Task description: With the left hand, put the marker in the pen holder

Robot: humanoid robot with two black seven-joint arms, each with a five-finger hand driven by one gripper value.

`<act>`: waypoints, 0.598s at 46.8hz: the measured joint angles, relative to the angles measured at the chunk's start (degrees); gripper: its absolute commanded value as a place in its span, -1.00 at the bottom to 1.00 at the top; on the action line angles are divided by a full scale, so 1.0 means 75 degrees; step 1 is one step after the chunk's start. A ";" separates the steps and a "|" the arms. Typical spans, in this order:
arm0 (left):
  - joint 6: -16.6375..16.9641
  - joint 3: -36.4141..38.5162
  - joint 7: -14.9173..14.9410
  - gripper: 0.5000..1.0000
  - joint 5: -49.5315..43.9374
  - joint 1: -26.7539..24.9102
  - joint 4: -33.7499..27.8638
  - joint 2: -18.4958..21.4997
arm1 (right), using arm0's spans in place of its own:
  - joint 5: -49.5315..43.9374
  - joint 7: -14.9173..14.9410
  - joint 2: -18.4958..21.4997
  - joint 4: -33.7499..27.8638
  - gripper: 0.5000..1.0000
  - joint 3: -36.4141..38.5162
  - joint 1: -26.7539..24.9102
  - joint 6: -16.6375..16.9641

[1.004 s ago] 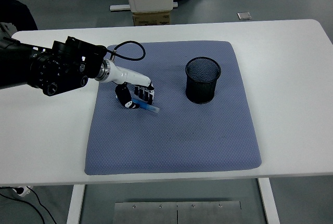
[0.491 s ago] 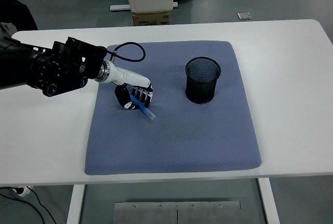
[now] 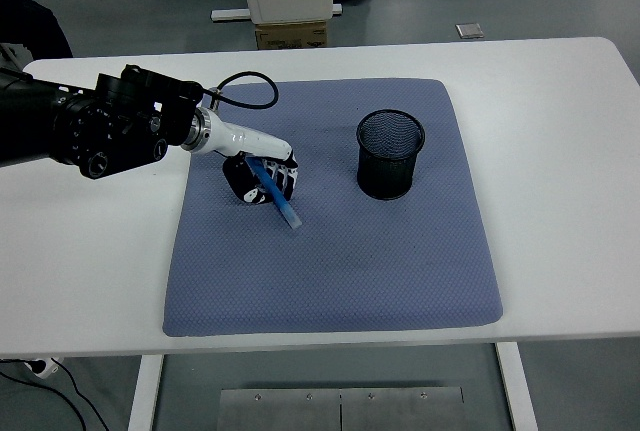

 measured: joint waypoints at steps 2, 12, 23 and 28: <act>0.0001 -0.0001 -0.0001 -1.00 -0.0013 0.0000 0.0000 0.0003 | 0.0000 0.0000 0.0000 0.0000 1.00 0.0000 0.0000 0.0000; 0.0004 -0.0009 -0.0092 -1.00 -0.0020 -0.0037 0.0000 0.0022 | 0.0000 0.0000 0.0000 0.0000 1.00 0.0000 0.0000 0.0000; 0.0014 -0.0012 -0.0095 -0.97 -0.0020 -0.0037 0.0000 -0.0001 | 0.0000 0.0000 0.0000 0.0000 1.00 0.0000 0.0000 0.0000; 0.0014 -0.0013 -0.0095 -0.97 -0.0032 -0.0037 0.0000 -0.0001 | 0.0000 0.0000 0.0000 0.0000 1.00 0.0000 0.0000 0.0000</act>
